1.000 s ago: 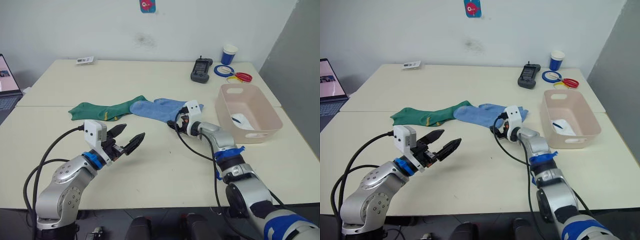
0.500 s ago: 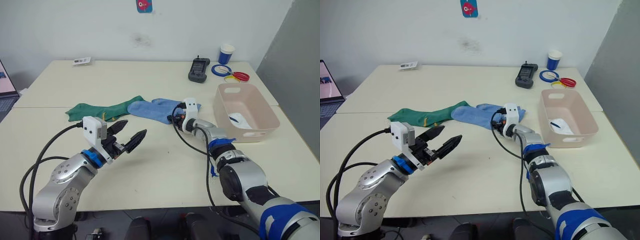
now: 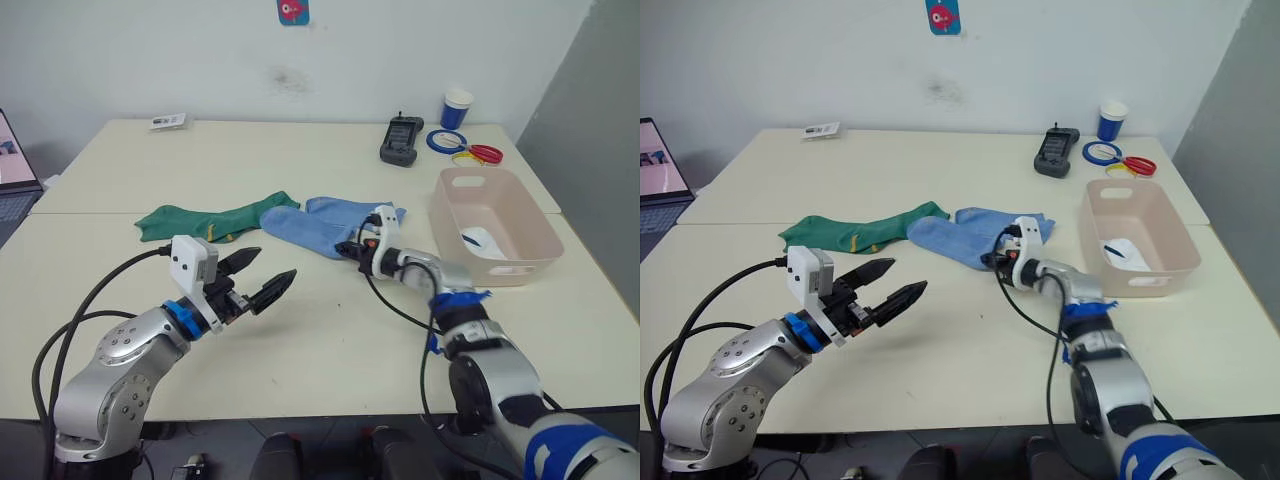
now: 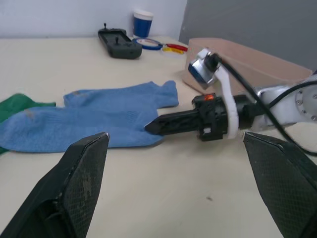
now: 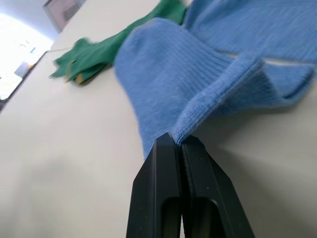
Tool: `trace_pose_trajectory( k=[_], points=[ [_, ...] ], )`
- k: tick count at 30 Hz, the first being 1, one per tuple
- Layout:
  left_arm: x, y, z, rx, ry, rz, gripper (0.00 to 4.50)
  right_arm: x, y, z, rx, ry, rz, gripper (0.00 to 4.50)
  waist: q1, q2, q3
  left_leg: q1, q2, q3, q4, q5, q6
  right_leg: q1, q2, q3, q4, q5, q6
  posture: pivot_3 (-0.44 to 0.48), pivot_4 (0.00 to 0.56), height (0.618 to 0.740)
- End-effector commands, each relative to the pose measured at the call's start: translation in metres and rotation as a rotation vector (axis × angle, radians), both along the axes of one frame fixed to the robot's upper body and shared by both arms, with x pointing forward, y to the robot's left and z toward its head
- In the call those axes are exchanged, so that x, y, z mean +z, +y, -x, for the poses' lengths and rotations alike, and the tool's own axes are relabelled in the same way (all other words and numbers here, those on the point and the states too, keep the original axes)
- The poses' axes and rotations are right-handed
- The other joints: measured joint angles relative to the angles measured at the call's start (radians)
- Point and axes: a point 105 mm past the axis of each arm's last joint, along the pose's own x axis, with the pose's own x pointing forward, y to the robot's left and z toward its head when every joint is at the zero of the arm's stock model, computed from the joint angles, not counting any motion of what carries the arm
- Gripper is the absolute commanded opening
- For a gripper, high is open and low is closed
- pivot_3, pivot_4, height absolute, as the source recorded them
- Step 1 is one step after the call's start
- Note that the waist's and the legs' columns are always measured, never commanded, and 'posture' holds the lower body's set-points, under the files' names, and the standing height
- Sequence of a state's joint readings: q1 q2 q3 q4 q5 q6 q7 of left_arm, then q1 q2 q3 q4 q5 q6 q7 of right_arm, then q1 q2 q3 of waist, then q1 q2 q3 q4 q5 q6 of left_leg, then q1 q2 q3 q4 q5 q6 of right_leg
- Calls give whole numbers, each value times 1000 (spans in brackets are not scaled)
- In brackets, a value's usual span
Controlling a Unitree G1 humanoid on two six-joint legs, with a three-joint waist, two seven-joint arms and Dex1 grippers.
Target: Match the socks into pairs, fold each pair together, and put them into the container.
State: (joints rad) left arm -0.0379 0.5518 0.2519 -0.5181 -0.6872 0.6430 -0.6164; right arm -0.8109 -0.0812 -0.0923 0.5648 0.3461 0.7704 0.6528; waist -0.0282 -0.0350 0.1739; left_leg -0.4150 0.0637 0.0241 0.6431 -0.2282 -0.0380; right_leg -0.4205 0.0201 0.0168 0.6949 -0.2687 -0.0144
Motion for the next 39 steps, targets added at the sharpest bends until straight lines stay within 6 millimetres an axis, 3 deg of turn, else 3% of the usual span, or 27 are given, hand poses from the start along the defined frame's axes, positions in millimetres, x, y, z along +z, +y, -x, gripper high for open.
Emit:
trace_pose_trajectory(
  k=[1,6,8,12,17,25,28,34,39],
  points=[
    [3,5,10,-53,7,-37,4500,20,-6,46,180,55,-61,20,0,0,0,0,0,0,0,0,0,0,0,0,0,-1,2,0,150,740],
    [-3,14,19,-98,74,-69,4500,21,-33,94,280,114,-33,20,-5,1,0,0,-1,1,0,0,0,0,0,0,-1,-3,4,0,150,740],
    [-7,17,22,-109,99,-82,4500,19,-46,104,284,131,-20,20,-6,0,0,1,0,1,-1,0,0,0,1,0,-2,-3,4,0,150,740],
    [-14,21,21,-116,129,-106,4500,11,-65,104,244,102,57,20,-6,0,0,1,0,1,-1,0,0,0,2,0,-2,-4,3,0,150,740],
    [-20,26,14,-101,149,-127,4500,7,-74,102,219,51,117,20,-4,0,0,1,0,0,-1,0,1,0,3,0,-3,-4,3,0,150,740],
    [-41,55,-2,-9,258,-97,4500,3,-99,109,189,4,272,2754,-2,0,0,0,-1,1,-2,0,1,0,2,0,-6,-3,3,0,150,740],
    [-53,55,-8,-33,280,-136,4500,1,-109,105,161,-7,315,3778,-3,0,0,0,-1,1,-2,0,1,0,3,0,-6,-3,3,0,150,740],
    [-72,33,-35,-84,269,-187,4500,-4,-103,86,78,8,271,3778,-1,0,0,0,-1,1,-1,0,1,0,4,0,-6,-3,4,0,150,740],
    [-81,14,-41,-156,264,-216,4500,-7,-98,81,60,12,255,3778,-2,-1,0,-1,-1,2,-1,0,1,1,5,1,-7,-3,5,0,150,740]
  ],
)
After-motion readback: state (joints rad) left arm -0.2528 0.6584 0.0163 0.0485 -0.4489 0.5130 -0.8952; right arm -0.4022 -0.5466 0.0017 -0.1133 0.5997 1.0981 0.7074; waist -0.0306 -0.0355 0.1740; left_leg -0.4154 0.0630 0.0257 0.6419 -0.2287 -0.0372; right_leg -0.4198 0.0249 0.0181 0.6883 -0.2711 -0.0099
